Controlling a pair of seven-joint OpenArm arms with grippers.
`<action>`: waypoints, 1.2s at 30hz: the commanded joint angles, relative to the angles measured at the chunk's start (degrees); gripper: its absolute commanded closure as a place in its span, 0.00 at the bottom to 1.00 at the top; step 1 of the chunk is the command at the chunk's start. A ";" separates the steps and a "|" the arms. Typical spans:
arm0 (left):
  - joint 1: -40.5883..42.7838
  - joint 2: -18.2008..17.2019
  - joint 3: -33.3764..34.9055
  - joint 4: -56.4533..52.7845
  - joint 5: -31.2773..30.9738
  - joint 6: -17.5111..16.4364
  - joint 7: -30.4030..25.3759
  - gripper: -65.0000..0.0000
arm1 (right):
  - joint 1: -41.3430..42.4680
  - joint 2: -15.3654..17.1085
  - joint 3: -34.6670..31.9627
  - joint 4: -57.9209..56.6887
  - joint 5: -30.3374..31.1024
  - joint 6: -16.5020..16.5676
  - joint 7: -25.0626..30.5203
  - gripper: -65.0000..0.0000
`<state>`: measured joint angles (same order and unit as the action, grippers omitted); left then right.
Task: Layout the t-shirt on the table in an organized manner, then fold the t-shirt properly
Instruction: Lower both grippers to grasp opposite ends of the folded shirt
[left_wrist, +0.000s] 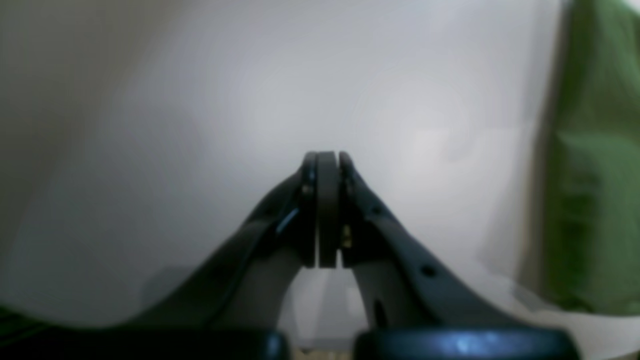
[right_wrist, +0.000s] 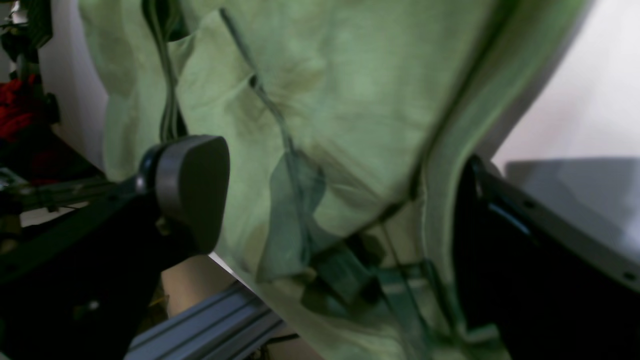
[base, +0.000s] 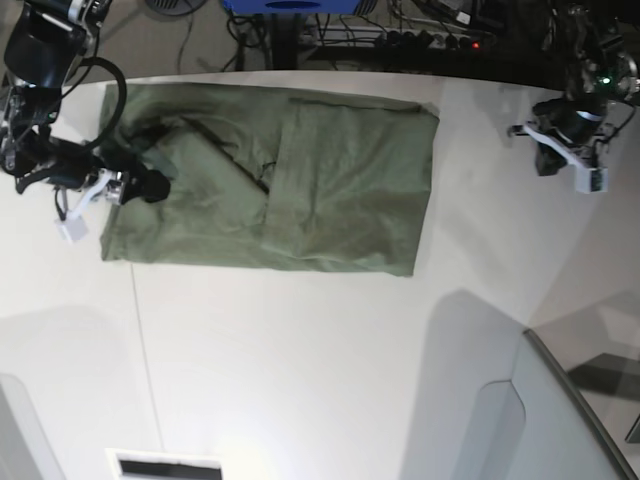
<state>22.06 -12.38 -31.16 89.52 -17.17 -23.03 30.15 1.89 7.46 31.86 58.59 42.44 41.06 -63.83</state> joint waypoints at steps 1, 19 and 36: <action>-1.19 -0.50 1.49 -0.68 0.69 -0.31 -2.50 1.00 | -0.62 -0.30 -0.43 -0.35 -4.24 -1.06 -3.82 0.15; -13.93 3.11 18.54 -20.72 9.74 0.04 -8.39 1.00 | -0.44 0.05 -0.52 -0.61 -4.50 -1.06 -3.11 0.25; -13.84 3.37 20.48 -21.16 9.92 0.04 -8.39 1.00 | -0.53 0.05 -0.60 -0.79 -4.68 -1.06 -1.27 0.51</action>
<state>7.81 -8.93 -11.03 68.71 -8.60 -22.76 18.57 1.74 7.22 31.48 57.82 40.16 40.71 -62.96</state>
